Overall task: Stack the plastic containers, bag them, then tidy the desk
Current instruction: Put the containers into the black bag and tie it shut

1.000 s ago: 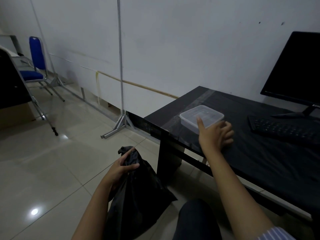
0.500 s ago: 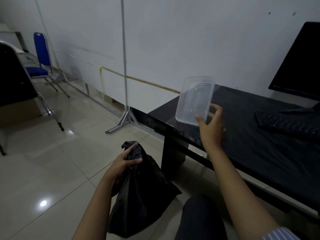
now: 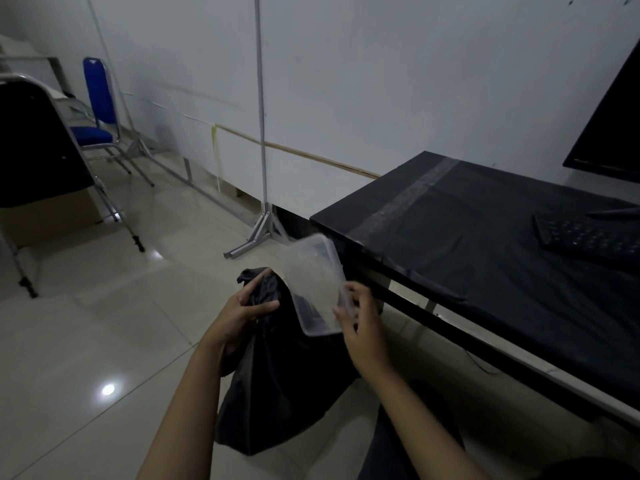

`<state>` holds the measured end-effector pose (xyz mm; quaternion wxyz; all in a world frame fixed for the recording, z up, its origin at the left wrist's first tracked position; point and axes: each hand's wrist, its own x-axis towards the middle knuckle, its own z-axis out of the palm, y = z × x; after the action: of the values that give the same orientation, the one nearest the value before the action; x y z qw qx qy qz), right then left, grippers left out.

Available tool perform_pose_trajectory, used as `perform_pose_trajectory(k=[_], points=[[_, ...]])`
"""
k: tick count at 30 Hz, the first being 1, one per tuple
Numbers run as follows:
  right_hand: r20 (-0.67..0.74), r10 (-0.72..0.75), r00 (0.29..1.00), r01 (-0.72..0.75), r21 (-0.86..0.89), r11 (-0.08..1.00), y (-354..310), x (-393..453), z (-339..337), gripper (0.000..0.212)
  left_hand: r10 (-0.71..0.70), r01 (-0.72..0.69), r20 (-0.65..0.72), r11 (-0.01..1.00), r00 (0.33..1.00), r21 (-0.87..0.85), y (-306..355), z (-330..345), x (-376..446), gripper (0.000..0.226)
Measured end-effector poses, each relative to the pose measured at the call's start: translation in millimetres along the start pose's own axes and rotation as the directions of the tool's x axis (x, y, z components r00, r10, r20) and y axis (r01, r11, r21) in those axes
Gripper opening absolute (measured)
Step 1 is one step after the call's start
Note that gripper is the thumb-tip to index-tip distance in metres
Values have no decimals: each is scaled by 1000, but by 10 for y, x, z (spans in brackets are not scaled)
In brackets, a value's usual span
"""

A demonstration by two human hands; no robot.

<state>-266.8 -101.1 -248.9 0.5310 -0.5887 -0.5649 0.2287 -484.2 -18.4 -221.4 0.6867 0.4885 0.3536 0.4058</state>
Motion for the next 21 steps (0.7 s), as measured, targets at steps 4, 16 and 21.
perform_pose_trajectory(k=[4, 16, 21], points=[[33, 289, 957, -290, 76, 954, 304, -224, 173, 40, -11, 11, 14, 1000, 1000, 4, 37, 43, -2, 76], [249, 447, 859, -438, -94, 894, 296, -108, 521, 21, 9, -9, 136, 1000, 991, -1, 141, 138, 6, 98], [471, 540, 698, -415, -349, 840, 203, 54, 625, 66, 46, -37, 158, 998, 986, -58, 281, 168, -67, 95]])
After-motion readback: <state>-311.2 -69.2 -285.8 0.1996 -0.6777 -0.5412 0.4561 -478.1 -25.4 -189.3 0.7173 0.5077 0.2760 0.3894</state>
